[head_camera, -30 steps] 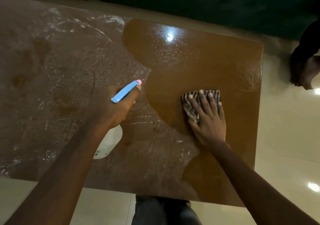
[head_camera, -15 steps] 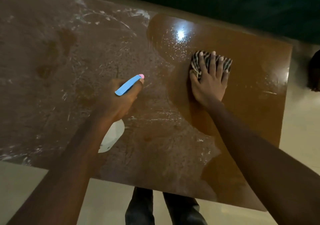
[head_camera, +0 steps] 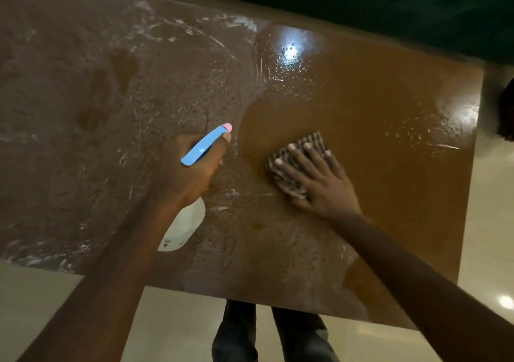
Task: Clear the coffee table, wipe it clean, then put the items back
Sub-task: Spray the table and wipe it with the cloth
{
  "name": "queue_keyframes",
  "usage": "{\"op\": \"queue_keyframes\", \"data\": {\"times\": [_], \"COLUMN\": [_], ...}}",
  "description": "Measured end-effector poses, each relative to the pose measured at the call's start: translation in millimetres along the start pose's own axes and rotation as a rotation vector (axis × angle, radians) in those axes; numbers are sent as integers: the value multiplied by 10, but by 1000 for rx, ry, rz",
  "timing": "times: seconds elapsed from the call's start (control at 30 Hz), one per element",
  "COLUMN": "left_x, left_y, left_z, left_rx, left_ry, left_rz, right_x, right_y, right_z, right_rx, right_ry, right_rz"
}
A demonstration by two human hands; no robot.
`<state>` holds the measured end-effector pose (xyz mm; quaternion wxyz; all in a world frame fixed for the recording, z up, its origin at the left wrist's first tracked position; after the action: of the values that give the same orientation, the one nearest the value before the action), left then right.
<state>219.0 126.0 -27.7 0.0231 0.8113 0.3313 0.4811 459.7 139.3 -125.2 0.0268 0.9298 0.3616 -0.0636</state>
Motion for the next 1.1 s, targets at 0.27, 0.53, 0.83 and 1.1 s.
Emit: {"op": "queue_keyframes", "data": {"times": [0.27,0.53,0.83,1.1], "left_x": [-74,13,19,79], "left_y": [-47,25,326,901], "left_z": [-23,-45,395,895], "left_rx": [-4,-14,-172,-384], "left_ry": [4,22,-109,-219], "left_rz": [-52,51,65,203], "right_x": [831,-342,1012,1019], "right_y": [-845,-837,372,1340], "right_z": [-172,-8,-182,-222], "right_rx": [44,-22,-31,16], "right_ry": [-62,-43,-39,-102], "right_rz": [675,3,490,751]}}
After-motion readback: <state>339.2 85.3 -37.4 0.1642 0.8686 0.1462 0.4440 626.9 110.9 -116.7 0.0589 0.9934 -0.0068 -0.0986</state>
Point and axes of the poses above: each hand's wrist, its own y-axis away from the middle knuckle, its own z-axis out of the palm, x = y × z, the point moved 10 cm from there along -y, towards the middle knuckle, and after that the axes turned 12 degrees about x, right-handed, at the moved point
